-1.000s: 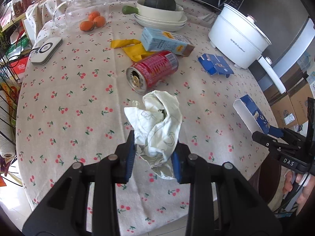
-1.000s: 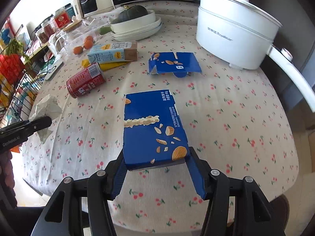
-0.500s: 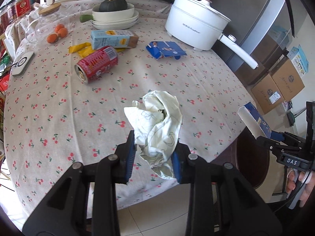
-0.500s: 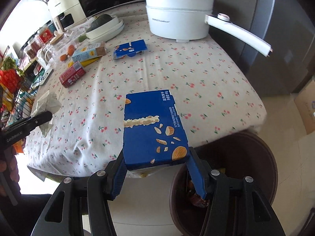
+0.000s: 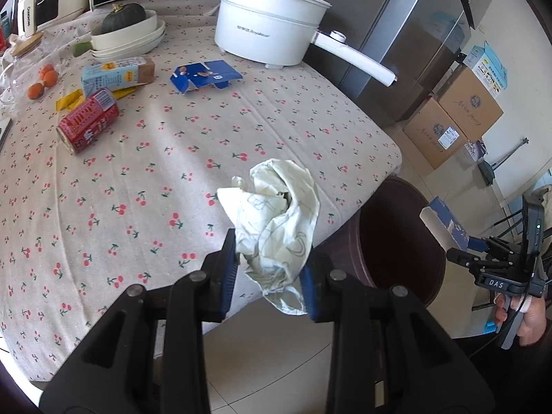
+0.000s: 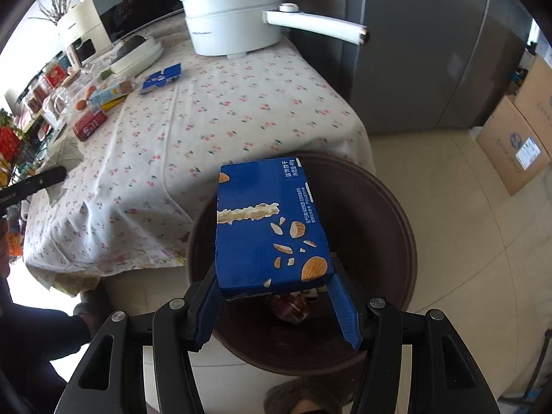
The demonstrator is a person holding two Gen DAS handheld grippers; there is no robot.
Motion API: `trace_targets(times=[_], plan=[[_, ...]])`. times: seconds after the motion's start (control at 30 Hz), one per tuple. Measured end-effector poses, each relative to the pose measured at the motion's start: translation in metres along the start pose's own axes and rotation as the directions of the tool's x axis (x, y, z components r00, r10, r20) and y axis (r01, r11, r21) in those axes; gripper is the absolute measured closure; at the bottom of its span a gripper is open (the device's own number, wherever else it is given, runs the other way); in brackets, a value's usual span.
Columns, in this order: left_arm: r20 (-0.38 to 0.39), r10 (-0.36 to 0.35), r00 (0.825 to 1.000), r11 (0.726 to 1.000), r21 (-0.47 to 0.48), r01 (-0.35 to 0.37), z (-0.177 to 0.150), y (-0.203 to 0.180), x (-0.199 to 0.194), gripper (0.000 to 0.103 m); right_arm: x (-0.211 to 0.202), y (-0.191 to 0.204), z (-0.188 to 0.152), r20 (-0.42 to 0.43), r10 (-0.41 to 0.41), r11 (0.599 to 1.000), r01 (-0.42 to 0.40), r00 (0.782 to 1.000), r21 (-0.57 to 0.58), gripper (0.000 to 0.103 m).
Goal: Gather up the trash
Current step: 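Carry the tissue and blue box over the bin and open both grippers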
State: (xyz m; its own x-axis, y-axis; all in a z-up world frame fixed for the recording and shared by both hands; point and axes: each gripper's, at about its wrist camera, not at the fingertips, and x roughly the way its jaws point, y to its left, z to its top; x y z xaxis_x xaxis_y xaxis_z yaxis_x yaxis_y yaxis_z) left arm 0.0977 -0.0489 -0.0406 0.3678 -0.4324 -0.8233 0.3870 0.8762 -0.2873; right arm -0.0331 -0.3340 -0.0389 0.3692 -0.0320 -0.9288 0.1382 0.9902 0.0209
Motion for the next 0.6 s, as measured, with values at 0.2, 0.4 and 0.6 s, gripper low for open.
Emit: trace_targets(times=[0.2, 0.4, 0.6], plan=[[-0.043, -0.044, 0.998, 0.998, 0.052, 0.046, 0.000, -0.036, 0.021, 0.069, 0.004, -0.036, -0.027, -0.025, -0.015, 0.997, 0.017, 1.000, 0.081, 0.044], [-0.109, -0.085, 0.990, 0.984, 0.145, 0.100, -0.009, -0.084, 0.047, 0.069, 0.006, -0.055, -0.040, -0.022, -0.044, 0.988, 0.047, 0.999, 0.144, 0.044], [-0.146, -0.143, 0.979, 0.961, 0.214, 0.173, -0.016, -0.127, 0.066, 0.069, 0.003, -0.068, -0.048, -0.010, -0.048, 0.985, 0.049, 0.999, 0.163, 0.044]])
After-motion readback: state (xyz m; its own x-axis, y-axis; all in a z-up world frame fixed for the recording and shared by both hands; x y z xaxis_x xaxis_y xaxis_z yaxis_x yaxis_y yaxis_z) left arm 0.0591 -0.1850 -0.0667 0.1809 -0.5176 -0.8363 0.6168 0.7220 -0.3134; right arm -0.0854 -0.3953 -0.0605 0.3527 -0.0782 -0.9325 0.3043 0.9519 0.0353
